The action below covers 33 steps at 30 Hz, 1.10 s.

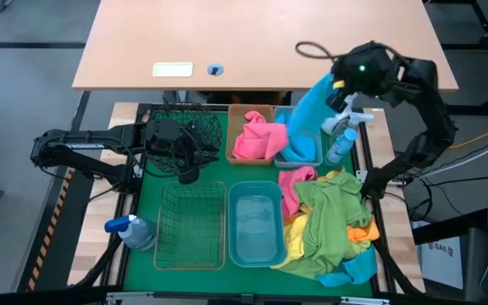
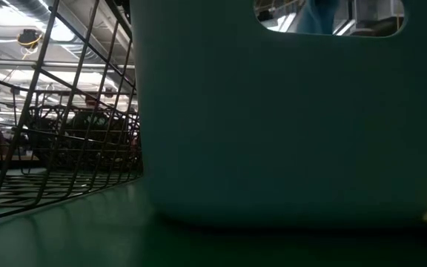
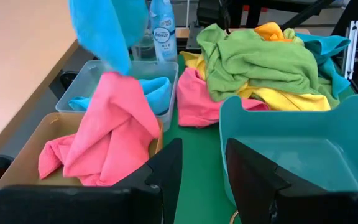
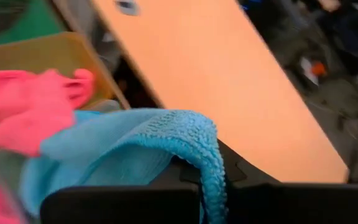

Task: Sort microfiber towel by color & place in baskets
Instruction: Put the blue towel into the transparent bin

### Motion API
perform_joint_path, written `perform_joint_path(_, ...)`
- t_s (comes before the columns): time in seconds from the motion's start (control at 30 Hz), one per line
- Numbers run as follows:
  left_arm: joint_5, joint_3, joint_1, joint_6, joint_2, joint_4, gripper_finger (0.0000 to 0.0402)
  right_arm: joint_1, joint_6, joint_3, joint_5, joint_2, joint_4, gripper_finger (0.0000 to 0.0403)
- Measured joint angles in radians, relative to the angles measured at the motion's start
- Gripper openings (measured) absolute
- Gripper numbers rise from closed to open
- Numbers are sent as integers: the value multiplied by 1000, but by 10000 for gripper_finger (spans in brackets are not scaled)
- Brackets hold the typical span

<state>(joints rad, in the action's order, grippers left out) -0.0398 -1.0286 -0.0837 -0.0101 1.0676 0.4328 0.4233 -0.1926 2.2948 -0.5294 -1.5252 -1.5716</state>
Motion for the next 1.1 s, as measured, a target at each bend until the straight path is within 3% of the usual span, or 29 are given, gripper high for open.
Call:
perform_joint_path(0.13, 0, 0, 0, 0, 0, 0, 119, 76, 3, -1, 18, -2, 3, 3)
perform_joint_path(0.3, 0, 0, 0, 0, 0, 0, 119, 103, 8, -75, 147, -15, 78, 3)
perform_joint_path(0.5, 0, 1, 0, 0, 0, 0, 119, 100, -1, -248, 378, -17, 208, 3)
perform_joint_path(0.67, 0, 1, 0, 0, 0, 0, 119, 101, 9, -433, 394, -18, 291, 3)
perform_joint_path(0.87, 0, 1, 0, 0, 0, 0, 119, 101, 9, -646, 540, -18, 449, 4)
perform_joint_path(0.97, 0, 1, 0, 0, 0, 0, 119, 100, 5, -710, 489, -18, 451, 4)
perform_joint_path(1.1, 0, 1, 0, 0, 0, 0, 119, 101, 34, -755, 240, -18, 415, 4)
